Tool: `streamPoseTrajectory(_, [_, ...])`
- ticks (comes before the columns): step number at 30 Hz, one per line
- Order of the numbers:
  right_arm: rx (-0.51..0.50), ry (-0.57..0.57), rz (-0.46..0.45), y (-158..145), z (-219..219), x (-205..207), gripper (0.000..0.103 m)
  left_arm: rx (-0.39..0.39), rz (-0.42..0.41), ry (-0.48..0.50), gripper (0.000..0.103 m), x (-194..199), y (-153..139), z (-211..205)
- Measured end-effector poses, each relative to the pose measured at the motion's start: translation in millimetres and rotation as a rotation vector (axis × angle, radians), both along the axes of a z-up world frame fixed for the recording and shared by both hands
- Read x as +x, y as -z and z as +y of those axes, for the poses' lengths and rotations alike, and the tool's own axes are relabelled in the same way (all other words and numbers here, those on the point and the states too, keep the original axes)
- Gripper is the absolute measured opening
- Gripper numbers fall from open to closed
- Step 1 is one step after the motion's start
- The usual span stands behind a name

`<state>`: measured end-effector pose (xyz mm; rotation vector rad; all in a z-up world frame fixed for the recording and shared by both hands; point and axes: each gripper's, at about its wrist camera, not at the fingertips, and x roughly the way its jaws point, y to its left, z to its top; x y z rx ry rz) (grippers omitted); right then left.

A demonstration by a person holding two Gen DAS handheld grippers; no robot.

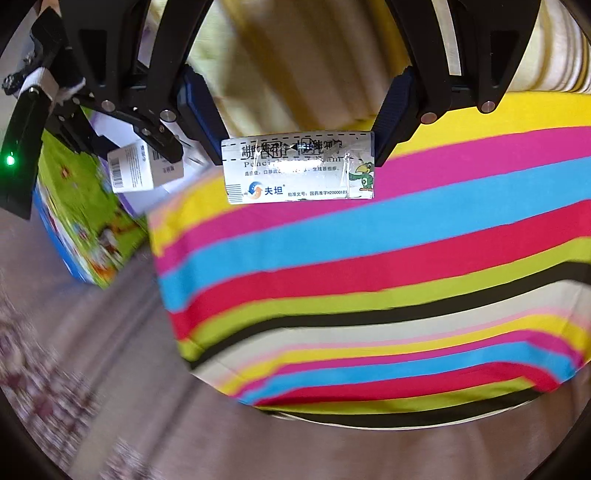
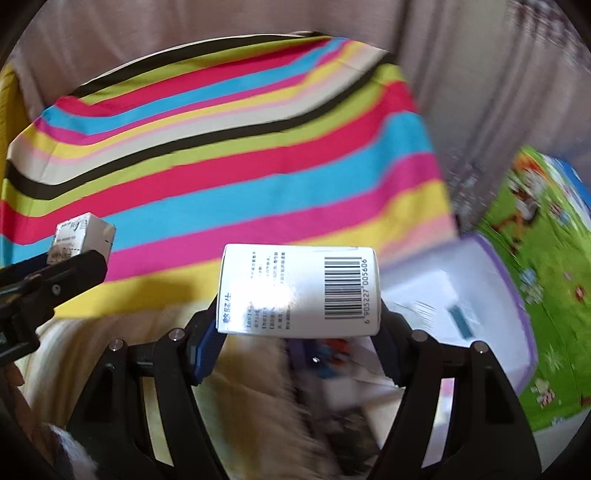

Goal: Organize rigid objects
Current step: 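Carry both boxes into the purple-rimmed box and open both grippers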

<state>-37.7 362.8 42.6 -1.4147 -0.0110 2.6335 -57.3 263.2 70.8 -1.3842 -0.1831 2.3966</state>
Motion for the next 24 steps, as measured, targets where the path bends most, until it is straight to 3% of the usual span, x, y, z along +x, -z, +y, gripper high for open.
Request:
streamPoseTrajectory(4, [0.006,0.074,0.0,-3.7,40.3,22.2,0.073,-0.011,-0.007,0.117,0.077,20.9,-0.3,49.3])
streamPoseTrajectory(12, [0.039,0.205,-0.004,-2.7,98.6,56.5,0.073,-0.014,-0.049,0.245,0.077,43.3,7.9,112.7])
streamPoseTrajectory(19, [0.036,0.271,-0.023,4.5,131.2,75.8,0.075,0.003,-0.105,0.306,0.078,54.9,21.2,139.4])
streamPoseTrajectory(24, [0.023,0.285,-0.035,6.5,136.5,82.9,0.086,-0.007,-0.193,0.291,0.083,55.9,35.7,136.2])
